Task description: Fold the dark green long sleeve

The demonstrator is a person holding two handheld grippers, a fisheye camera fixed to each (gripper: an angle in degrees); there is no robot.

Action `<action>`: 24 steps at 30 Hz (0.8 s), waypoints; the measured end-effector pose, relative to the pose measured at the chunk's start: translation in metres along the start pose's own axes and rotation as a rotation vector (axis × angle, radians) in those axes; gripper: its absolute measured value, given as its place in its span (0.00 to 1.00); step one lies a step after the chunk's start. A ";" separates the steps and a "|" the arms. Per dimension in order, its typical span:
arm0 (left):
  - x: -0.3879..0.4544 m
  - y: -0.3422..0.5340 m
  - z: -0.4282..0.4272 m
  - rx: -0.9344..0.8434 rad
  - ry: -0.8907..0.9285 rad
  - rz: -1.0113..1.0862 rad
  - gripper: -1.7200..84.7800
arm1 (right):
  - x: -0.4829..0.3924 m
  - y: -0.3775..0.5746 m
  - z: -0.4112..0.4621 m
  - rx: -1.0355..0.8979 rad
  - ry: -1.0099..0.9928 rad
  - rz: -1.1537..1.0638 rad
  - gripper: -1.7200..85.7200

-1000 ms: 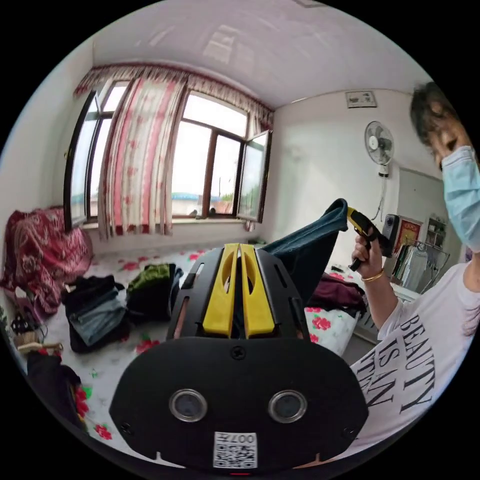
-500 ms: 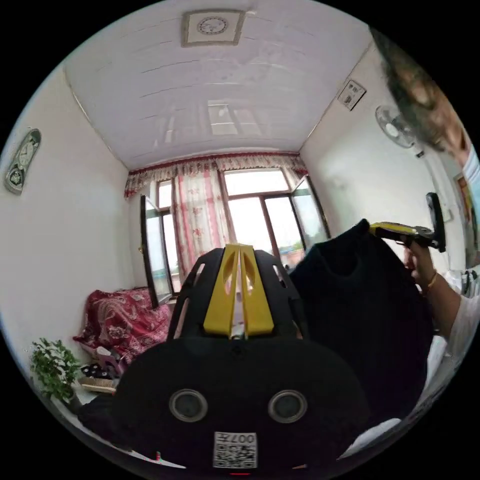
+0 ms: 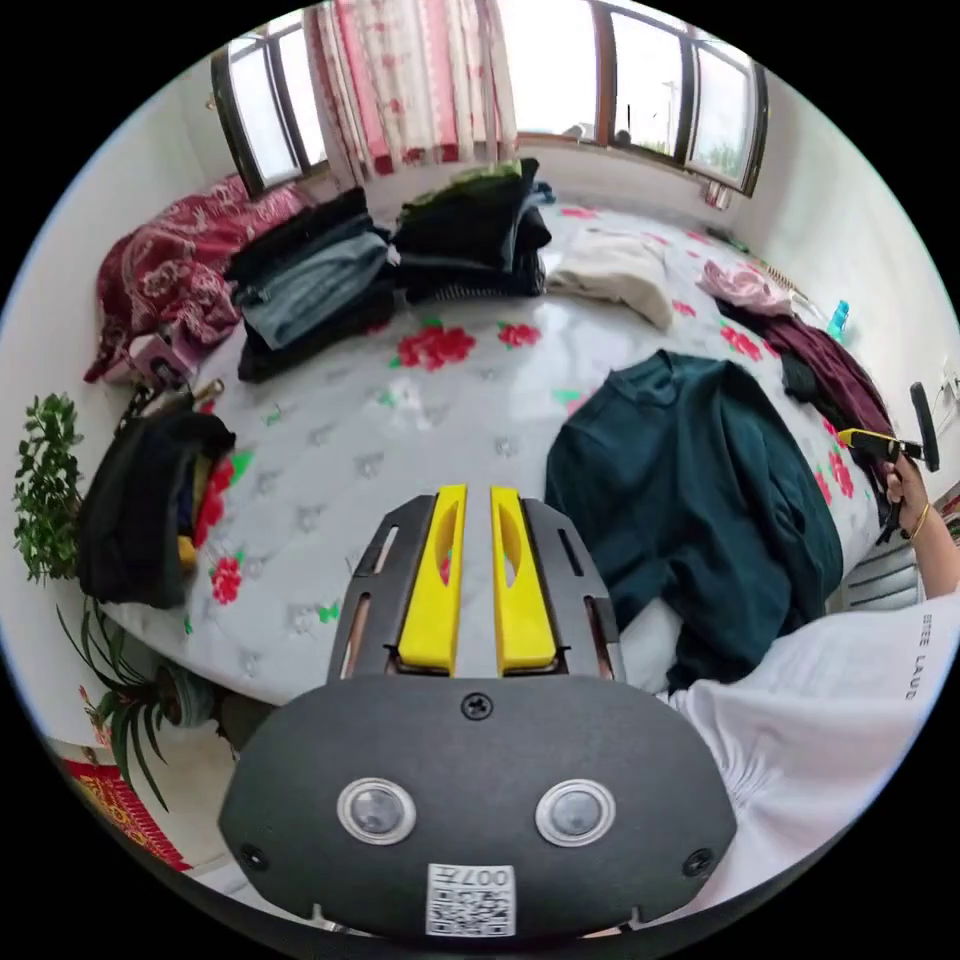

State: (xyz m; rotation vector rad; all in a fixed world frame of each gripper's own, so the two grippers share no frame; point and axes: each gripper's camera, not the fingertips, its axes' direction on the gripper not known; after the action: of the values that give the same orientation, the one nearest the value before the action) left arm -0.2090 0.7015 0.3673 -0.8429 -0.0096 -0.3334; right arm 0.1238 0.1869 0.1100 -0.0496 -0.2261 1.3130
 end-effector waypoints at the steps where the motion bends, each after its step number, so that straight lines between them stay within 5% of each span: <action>1: 0.005 0.019 0.022 -0.091 0.039 -0.004 0.10 | 0.023 0.021 0.027 -0.079 -0.029 0.062 0.15; 10: 0.060 -0.007 0.118 -0.324 0.108 0.049 0.15 | 0.043 0.037 0.148 -0.350 0.191 0.102 0.10; 15: 0.074 -0.061 0.171 -0.467 0.101 0.039 0.03 | 0.043 -0.004 0.166 -0.450 0.147 0.020 0.03; 20: 0.047 -0.116 0.179 -0.467 -0.043 0.136 0.01 | 0.067 -0.059 0.126 -0.305 0.278 0.007 0.02; 24: -0.016 -0.176 0.158 -0.318 -0.042 -0.038 0.02 | 0.093 -0.120 0.075 -0.109 0.429 0.080 0.03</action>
State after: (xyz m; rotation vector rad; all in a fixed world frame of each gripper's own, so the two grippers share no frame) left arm -0.2562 0.7133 0.5994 -1.1664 -0.0121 -0.3582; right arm 0.2457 0.2380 0.2161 -0.4319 0.0718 1.3361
